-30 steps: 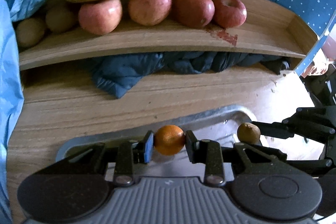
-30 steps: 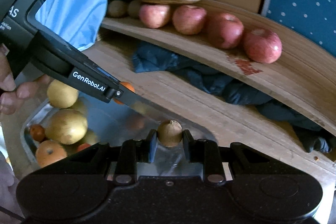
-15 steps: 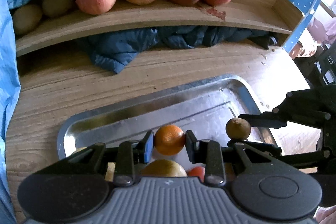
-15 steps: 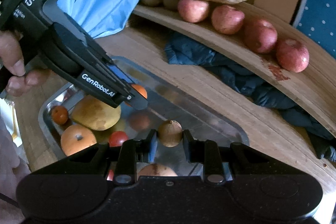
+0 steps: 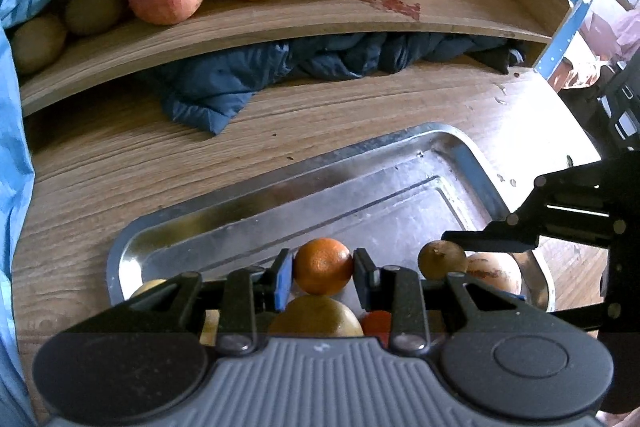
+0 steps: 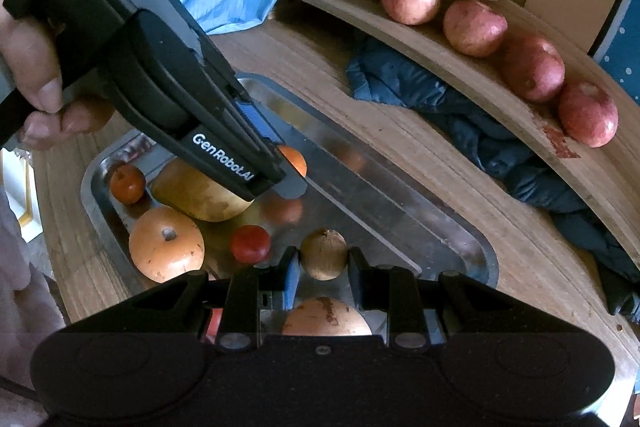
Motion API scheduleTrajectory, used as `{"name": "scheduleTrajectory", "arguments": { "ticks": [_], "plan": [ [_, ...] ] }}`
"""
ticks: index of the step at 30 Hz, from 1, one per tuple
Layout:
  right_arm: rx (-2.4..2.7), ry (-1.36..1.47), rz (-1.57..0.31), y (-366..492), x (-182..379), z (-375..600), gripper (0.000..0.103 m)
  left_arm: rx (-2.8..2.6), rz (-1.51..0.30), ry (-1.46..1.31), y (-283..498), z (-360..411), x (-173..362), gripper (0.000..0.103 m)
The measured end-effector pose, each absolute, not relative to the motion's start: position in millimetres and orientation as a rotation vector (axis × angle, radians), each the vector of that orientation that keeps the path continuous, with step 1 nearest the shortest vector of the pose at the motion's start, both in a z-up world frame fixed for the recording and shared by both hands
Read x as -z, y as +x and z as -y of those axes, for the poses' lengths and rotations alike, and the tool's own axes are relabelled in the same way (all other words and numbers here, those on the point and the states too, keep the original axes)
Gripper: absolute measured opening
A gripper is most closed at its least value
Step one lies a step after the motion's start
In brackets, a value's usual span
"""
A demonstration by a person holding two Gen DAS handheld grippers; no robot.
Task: Organize fruits
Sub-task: 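Carry the brown fruit and tangerine over the metal tray with both tools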
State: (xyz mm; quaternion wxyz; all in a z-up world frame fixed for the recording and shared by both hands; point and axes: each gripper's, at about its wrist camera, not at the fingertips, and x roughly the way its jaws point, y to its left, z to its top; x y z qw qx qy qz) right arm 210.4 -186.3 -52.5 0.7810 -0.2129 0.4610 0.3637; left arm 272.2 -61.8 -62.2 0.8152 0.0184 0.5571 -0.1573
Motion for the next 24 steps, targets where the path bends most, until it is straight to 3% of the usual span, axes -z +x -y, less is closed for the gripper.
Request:
{"name": "scheduleTrajectory", "arguments": {
  "ticks": [24],
  "plan": [
    [-0.911,-0.573,-1.069,209,58,171,0.028,0.418,-1.217,0.091,275,67,70,0.035]
  ]
}}
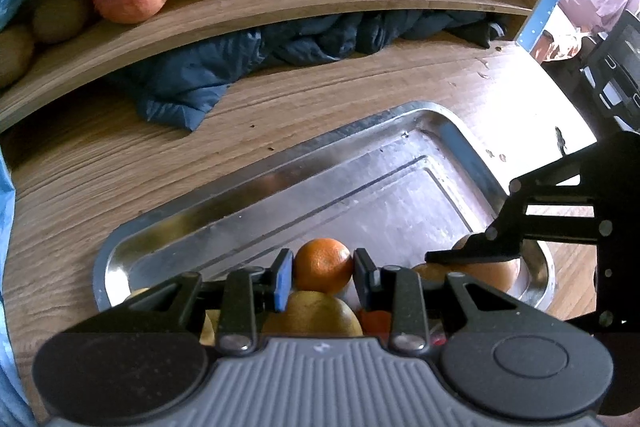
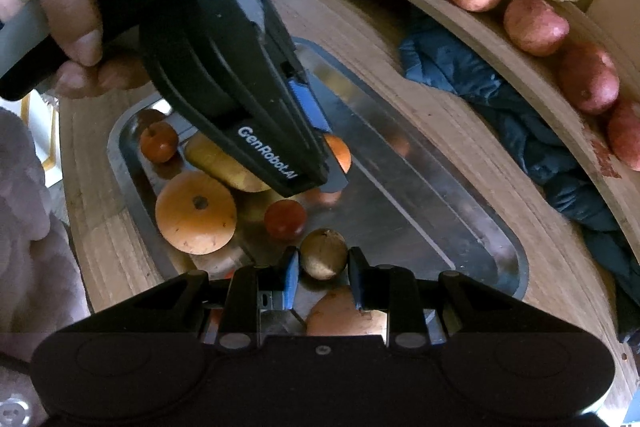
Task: Organize fruits
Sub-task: 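Carry the brown fruit and tangerine over the metal tray with both tools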
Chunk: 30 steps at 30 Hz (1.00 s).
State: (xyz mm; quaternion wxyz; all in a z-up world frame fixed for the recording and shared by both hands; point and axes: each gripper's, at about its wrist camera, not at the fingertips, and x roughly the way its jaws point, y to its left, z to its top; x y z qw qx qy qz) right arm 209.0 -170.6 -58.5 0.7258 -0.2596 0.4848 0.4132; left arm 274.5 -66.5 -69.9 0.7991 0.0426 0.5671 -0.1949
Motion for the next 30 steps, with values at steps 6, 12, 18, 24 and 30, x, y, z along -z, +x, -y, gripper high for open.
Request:
{"name": "scheduleTrajectory", "arguments": {
  "ticks": [6,12,18,24,30],
  "plan": [
    [-0.912,-0.572,-1.075,208.8,58.9,169.8,0.028,0.443,-1.217,0.113,273.4,70.0,70.4,0.035],
    [-0.909,-0.569,-1.078,208.5,59.7,169.0,0.028,0.455,-1.217,0.119,273.5,69.7,69.7,0.035],
    [-0.909,-0.569,-1.078,208.3,60.1,169.4,0.028,0.457,-1.217,0.12,273.4,69.7,70.2,0.035],
    [-0.897,-0.558,-1.08,209.1,61.4,171.6,0.028,0.455,-1.218,0.118,273.5,69.3,70.5,0.036],
    [-0.89,-0.553,-1.079,209.3,62.2,170.9,0.028,0.448,-1.214,0.109,275.2,66.4,70.0,0.037]
  ]
}}
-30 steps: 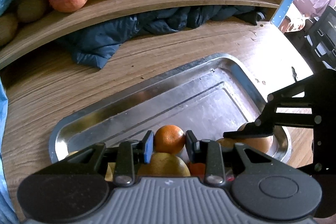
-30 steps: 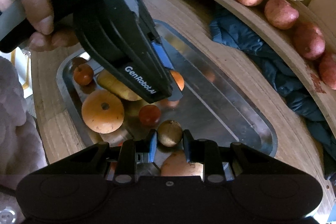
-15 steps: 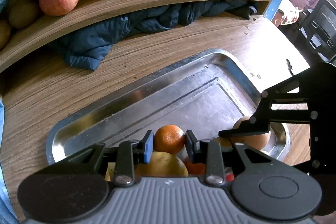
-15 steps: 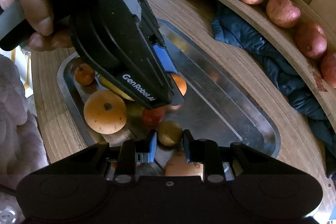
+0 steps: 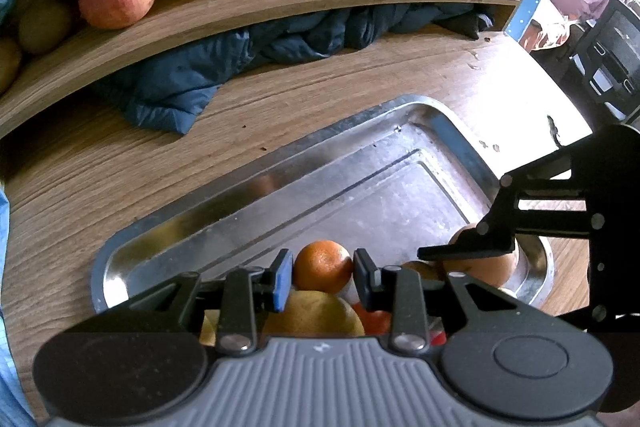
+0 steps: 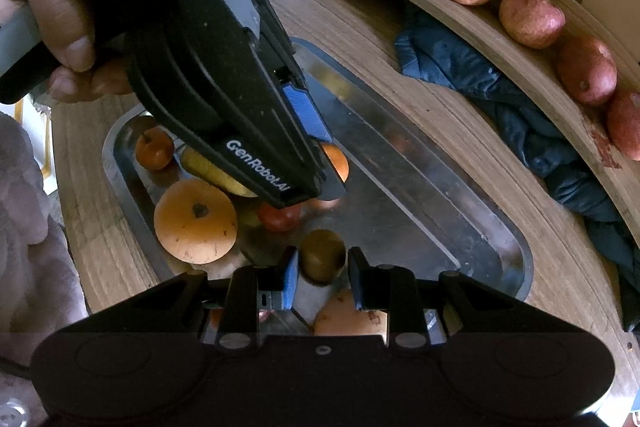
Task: Organize fruits
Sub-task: 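Carry the brown fruit and tangerine over the metal tray with both tools, then open both tools to drop the brown fruit and tangerine onto the tray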
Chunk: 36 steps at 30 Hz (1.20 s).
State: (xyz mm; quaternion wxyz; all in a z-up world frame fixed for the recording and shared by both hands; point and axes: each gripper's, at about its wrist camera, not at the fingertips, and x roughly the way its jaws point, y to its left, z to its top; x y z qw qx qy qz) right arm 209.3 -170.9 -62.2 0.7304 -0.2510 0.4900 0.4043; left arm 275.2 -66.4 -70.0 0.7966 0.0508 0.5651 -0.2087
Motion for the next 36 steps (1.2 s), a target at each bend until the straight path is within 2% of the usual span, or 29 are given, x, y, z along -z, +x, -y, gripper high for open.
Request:
{"name": "scheduleTrajectory", "arguments": {
  "ticks": [5,12,19,27,29,36],
  "plan": [
    [-0.889,-0.548,-1.075,210,63,171,0.028,0.446,-1.208,0.103,277,63,68,0.039],
    [-0.863,-0.548,-1.075,212,64,168,0.032,0.433,-1.201,0.091,278,57,68,0.046],
    [-0.811,-0.541,-1.067,214,63,168,0.044,0.405,-1.186,0.072,279,49,65,0.053],
    [-0.74,-0.528,-1.046,219,61,167,0.056,0.368,-1.173,0.039,281,35,61,0.054],
    [-0.725,-0.519,-1.04,220,61,167,0.063,0.362,-1.173,0.029,282,32,61,0.055],
    [-0.663,-0.482,-1.041,223,61,168,0.07,0.336,-1.168,0.007,284,24,61,0.06]
  ]
}}
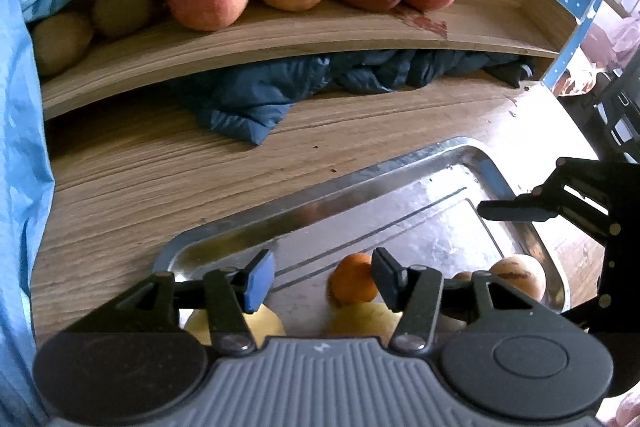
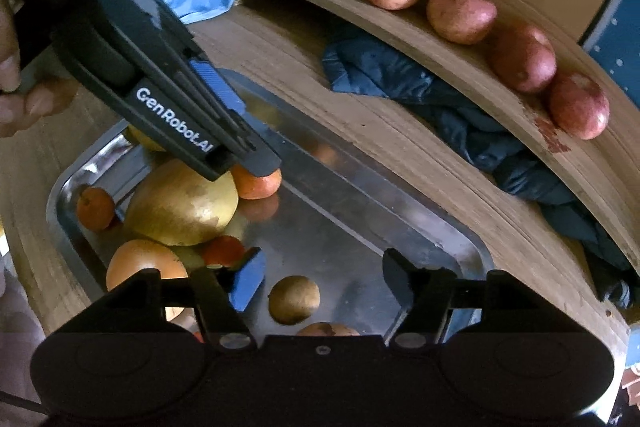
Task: Organize fruits
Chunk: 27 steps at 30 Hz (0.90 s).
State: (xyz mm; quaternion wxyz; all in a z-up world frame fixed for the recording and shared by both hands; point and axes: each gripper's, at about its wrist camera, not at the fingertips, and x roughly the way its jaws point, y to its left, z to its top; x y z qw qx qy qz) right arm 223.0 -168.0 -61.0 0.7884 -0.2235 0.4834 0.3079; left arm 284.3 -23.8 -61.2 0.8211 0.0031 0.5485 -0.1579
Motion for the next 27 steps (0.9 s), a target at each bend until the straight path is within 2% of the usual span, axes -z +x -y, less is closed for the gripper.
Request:
{"name": "scheduleTrajectory", "arguments": {
  "ticks": [8,19,27],
  "plan": [
    [-0.596,-0.445,-1.029,224,58,170,0.081,0.315,-1.165,-0.007,284,17,61,0.066],
    [-0.505,-0.4,-1.008,227,52,173,0.09,0.29,-1.142,-0.028,284,10,57,0.077],
    [-0.438,-0.374,-1.001,231,50,179,0.09,0.278,-1.124,-0.034,287,8,53,0.082]
  ]
}}
